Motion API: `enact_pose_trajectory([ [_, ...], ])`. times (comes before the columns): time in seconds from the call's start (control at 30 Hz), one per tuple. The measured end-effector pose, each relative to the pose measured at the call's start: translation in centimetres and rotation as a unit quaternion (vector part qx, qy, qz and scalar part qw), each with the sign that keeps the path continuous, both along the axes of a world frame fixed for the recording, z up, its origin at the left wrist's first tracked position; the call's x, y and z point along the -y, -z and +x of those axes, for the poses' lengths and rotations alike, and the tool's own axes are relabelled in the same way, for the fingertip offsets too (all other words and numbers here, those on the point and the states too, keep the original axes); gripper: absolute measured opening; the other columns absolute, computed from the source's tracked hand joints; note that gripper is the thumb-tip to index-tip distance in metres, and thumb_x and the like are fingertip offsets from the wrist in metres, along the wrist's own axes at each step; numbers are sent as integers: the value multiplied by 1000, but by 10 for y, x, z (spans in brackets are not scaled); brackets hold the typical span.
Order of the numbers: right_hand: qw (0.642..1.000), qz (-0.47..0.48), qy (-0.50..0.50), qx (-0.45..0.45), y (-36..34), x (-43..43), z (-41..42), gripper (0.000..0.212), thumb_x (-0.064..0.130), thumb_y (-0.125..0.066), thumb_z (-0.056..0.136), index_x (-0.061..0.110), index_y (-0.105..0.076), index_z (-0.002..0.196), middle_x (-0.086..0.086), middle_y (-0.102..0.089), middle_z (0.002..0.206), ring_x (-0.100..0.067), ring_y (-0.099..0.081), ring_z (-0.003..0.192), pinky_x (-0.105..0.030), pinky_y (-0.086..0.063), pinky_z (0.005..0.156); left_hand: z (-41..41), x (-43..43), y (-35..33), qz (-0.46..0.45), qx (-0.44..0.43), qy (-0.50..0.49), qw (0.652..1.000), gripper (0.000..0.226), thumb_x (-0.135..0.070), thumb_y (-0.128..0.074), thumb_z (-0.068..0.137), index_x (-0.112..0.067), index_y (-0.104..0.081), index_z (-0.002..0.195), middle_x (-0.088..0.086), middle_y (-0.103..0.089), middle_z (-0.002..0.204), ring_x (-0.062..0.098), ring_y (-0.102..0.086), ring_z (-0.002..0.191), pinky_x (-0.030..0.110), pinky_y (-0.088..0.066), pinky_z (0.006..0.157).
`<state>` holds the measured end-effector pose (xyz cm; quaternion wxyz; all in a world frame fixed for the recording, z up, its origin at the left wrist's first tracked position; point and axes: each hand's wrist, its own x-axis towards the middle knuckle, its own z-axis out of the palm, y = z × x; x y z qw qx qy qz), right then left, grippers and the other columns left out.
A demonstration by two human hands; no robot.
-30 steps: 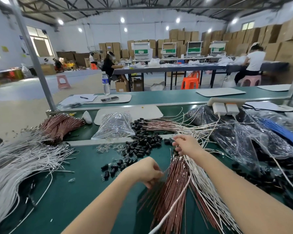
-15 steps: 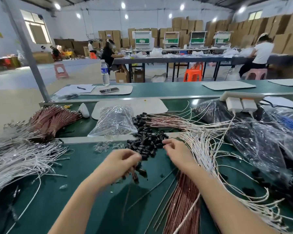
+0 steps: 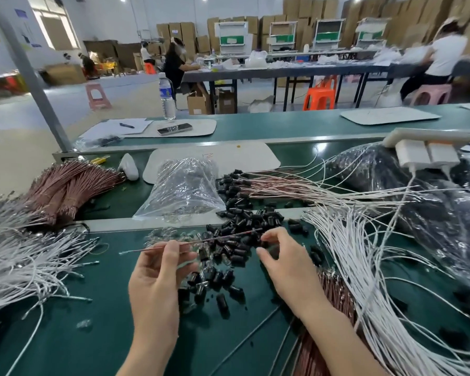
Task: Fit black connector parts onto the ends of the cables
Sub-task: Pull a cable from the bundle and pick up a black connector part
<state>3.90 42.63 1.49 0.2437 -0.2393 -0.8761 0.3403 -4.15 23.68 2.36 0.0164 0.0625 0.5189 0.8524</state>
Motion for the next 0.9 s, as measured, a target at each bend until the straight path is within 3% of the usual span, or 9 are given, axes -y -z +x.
enact_pose_trajectory([
  [0.07,978,-192,3,-80,-8,0,1,14,24,-68,97,31,-58,104,13,-68,98,3,-64,88,-10,-50,78,0,-1,2,-15,-10,-12,1000,17,-31,-68,87,-16,-69,95,11,-77,94,20,-75,79,23,-60,65],
  [0.1,939,-314,-4,-141,-12,2,2,14,17,-68,96,26,-61,106,6,-71,98,-2,-68,88,-16,-54,81,1,-3,3,-25,-18,-16,999,16,-31,-68,88,-17,-69,94,10,-77,94,20,-75,79,23,-60,65],
  [0.17,806,-534,-28,-254,-19,7,3,15,4,-64,94,10,-63,108,-6,-75,96,-15,-73,87,-23,-59,77,2,-5,4,-41,-30,-17,999,16,-33,-68,88,-18,-69,93,9,-77,94,20,-74,78,23,-59,63],
  [0.23,712,-635,-34,-297,-24,11,5,17,-1,-60,94,2,-62,110,-12,-76,96,-23,-74,89,-25,-60,75,3,-7,3,-56,-42,-14,997,22,-33,-68,88,-12,-68,97,8,-77,93,18,-73,76,23,-59,61],
  [0.3,672,-675,-42,-303,-27,14,7,18,-3,-58,95,1,-62,112,-17,-75,100,-26,-75,91,-29,-62,77,3,-8,4,-68,-51,-10,996,26,-33,-68,88,-9,-66,98,7,-76,92,17,-72,74,23,-59,60],
  [0.43,633,-707,-33,-315,-33,19,12,25,-4,-62,89,1,-62,113,-21,-74,102,-28,-75,91,-33,-62,82,5,-4,3,-67,-58,-13,996,24,-31,-67,89,-9,-65,99,6,-76,90,15,-70,71,23,-58,57],
  [0.63,614,-720,-16,-323,-27,16,16,15,-6,-56,95,3,-63,106,-19,-74,100,-26,-75,89,-32,-63,81,3,-5,3,-80,-62,2,995,24,-36,-68,87,-14,-66,96,5,-75,90,10,-67,70,23,-58,58],
  [0.9,606,-733,-39,-305,-24,16,17,23,-6,-60,91,4,-63,111,-22,-72,108,-29,-75,93,-32,-63,76,0,-6,6,-93,-73,-6,993,25,-41,-71,84,-17,-68,93,6,-75,86,10,-65,64,27,-59,59],
])
